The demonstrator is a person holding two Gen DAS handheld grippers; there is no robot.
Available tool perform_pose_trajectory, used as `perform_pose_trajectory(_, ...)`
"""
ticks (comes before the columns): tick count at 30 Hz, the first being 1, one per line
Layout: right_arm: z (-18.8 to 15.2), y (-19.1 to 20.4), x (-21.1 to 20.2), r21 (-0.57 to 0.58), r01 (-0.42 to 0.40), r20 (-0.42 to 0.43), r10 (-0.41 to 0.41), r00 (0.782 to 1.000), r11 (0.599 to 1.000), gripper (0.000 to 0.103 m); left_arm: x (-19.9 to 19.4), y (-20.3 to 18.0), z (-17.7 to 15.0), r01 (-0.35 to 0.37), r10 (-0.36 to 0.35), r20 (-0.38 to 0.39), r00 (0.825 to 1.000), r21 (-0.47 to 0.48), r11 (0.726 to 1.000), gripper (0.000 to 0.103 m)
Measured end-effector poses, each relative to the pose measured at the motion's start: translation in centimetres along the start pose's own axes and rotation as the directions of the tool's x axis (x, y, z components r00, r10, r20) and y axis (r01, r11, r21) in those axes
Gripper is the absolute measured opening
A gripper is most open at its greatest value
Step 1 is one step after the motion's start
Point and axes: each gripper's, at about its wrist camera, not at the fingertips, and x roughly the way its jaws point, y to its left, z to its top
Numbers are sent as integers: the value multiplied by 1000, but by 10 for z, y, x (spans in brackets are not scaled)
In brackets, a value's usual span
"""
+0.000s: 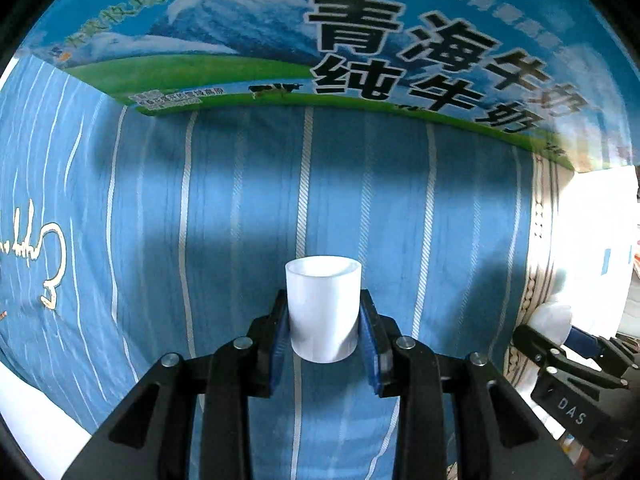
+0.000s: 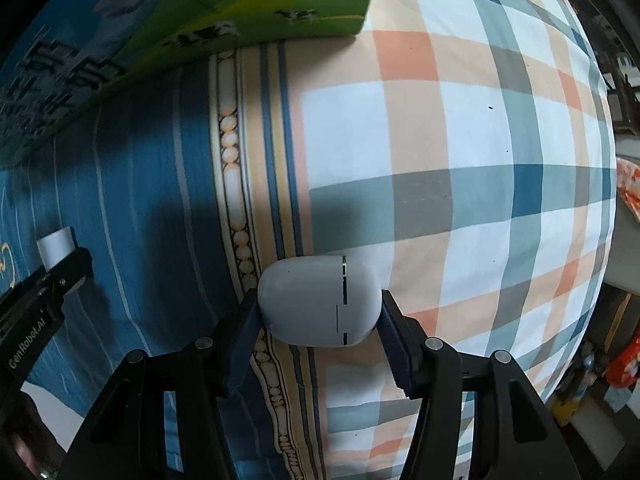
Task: Organize rigid objects
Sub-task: 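Carry the white cup and oval case into the box and lower them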
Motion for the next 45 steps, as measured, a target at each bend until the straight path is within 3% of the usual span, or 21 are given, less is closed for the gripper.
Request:
perform_pose_trajectory(2,-6,3,1,-6,-14,0,14,1000,1000,59,-8,1,1,5,-5,11,1000,7,1000,29)
perform_pose_trajectory(9,-39,17,-15,-35,-73,34,74,997,997,59,-51,-3,-44,24,-27,53,998,50,998,29)
perform_pose_trajectory(21,-76,50,-92,-122,-117,181,138,974,986,59,-148,-7,-106,66,-86,166,982,118,991,29)
perform_pose_trajectory(33,-72,12,-167,-176,-203,245,242,939,963,59,-193,8,-87,129,-155,262,952,114,985,29)
perform_pose_trajectory(40,-54,11,-209,-190,-280,284,326,902,941,59,-212,13,-47,157,-182,305,935,105,982,29)
perform_pose_trajectory(45,-20,12,-233,-182,-292,332,338,881,939,59,-213,22,0,147,-172,303,937,102,984,29)
